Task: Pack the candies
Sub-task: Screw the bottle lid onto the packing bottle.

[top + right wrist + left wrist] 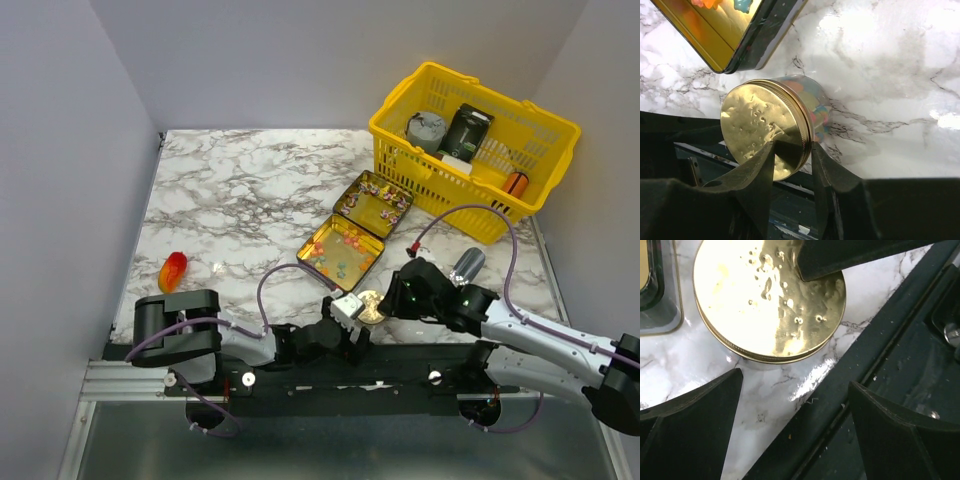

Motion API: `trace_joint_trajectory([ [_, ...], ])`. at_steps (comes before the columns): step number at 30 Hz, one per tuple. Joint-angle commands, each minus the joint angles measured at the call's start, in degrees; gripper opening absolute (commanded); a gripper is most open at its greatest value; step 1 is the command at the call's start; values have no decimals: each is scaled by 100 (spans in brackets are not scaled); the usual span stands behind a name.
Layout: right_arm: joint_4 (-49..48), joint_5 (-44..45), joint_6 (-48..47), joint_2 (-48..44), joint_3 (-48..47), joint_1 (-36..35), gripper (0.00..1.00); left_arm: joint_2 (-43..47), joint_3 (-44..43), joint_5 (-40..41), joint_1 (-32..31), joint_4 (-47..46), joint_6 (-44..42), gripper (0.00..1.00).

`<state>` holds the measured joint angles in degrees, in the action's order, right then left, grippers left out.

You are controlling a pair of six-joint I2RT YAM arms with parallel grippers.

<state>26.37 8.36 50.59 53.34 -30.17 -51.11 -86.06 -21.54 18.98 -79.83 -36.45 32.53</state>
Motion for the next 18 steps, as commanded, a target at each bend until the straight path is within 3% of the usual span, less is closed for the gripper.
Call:
trace_joint_trajectory([
  [1,773,148,-84,-61,-147,-48,41,-454,27,1344,-226,-1372,-615,99],
  [9,975,43,12,-280,-7,-48,37,-1255,10,1863,-252,-2849,-1091,99],
  [18,852,-229,109,-465,161,-39,29,-1800,-105,1346,-252,-3499,-1258,96],
])
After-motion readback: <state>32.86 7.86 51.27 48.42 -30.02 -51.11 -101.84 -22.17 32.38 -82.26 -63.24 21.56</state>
